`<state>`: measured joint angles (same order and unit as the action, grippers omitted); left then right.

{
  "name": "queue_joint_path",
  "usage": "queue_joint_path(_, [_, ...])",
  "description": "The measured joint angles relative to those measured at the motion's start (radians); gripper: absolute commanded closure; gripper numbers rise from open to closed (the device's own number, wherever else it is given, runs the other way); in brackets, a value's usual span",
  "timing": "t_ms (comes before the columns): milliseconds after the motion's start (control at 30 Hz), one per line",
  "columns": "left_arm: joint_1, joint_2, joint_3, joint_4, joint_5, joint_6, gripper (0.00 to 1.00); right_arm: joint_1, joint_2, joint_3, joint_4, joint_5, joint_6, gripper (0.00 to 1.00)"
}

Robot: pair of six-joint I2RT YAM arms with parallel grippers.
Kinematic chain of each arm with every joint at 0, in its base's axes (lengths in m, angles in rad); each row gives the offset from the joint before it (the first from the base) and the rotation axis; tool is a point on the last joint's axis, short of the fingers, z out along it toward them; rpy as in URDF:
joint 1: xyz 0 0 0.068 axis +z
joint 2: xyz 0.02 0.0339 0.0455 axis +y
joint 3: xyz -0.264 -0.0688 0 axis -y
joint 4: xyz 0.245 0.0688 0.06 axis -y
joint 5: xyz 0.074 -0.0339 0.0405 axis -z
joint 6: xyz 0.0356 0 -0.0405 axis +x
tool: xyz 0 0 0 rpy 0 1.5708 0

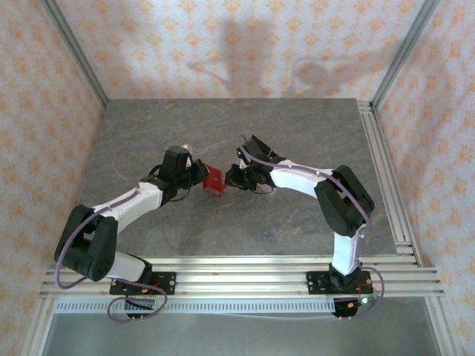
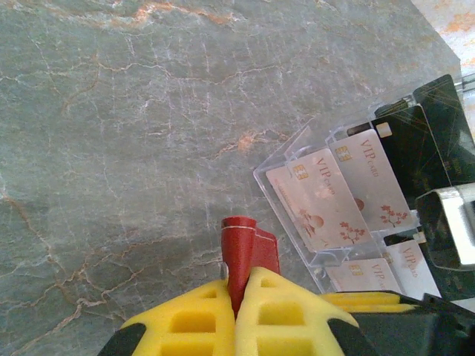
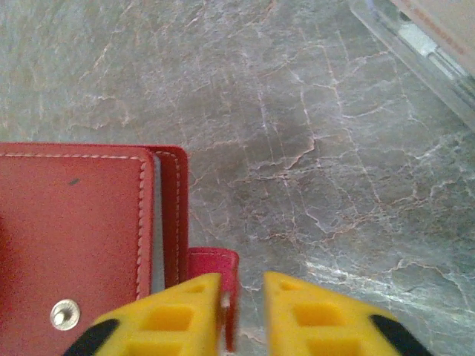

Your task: Put the credit cards into the card holder

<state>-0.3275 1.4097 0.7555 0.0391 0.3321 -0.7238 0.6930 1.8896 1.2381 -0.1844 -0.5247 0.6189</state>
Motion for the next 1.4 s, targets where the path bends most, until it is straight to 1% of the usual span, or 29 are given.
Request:
queue_joint_path(67, [0.000, -0.003, 0.000, 0.000, 0.000, 0.000, 1.00, 0.000, 0.002, 0.003, 0.000, -0.001, -0.003, 0.98])
queue_joint_path(100, [0.000, -0.003, 0.000, 0.000, 0.000, 0.000, 1.00, 0.000, 0.002, 0.004, 0.001, -0.003, -0.008, 1.00])
queue_joint_path(200, [0.000, -0.003, 0.000, 0.000, 0.000, 0.000, 1.00, 0.000, 0.002, 0.005, 0.002, -0.004, -0.010, 1.00])
queue_joint_path(233, [0.000, -0.003, 0.000, 0.000, -0.001, 0.000, 0.93, 0.000, 0.002, 0.005, 0.002, -0.003, -0.012, 1.00])
queue_joint_path(267, [0.000, -0.003, 0.000, -0.001, -0.003, 0.000, 0.70, 0.000, 0.002, 0.005, 0.001, -0.003, -0.015, 1.00])
queue_joint_path(300, [0.000, -0.003, 0.000, -0.003, -0.009, 0.005, 0.52, 0.000, 0.001, 0.005, 0.000, -0.002, -0.018, 1.00])
queue_joint_path(333, [0.000, -0.003, 0.000, -0.005, -0.017, 0.004, 0.41, 0.000, -0.001, 0.005, -0.005, -0.001, -0.021, 1.00])
queue_joint_path(367, [0.000, -0.003, 0.000, -0.008, -0.031, 0.007, 0.34, 0.000, -0.006, 0.005, -0.010, 0.002, -0.025, 1.00])
queue_joint_path(433, [-0.001, -0.005, -0.003, -0.021, -0.059, 0.011, 0.27, 0.000, -0.020, 0.005, -0.024, 0.005, -0.035, 1.00])
queue_joint_path(533, [-0.001, -0.025, -0.026, -0.045, -0.103, 0.020, 0.25, 0.000, -0.051, 0.002, -0.040, 0.004, -0.048, 1.00])
queue_joint_path(667, [-0.005, -0.046, -0.048, -0.083, -0.128, 0.031, 0.25, 0.000, -0.094, -0.005, -0.053, 0.002, -0.058, 1.00])
queue_joint_path(1000, [-0.015, -0.046, -0.050, -0.103, -0.103, 0.061, 0.25, 0.000, -0.141, -0.006, -0.064, -0.008, -0.059, 1.00])
queue_joint_path(1400, [-0.091, 0.039, 0.009, -0.103, -0.093, 0.071, 0.25, 0.013, -0.145, -0.006, -0.070, -0.015, -0.059, 1.00])
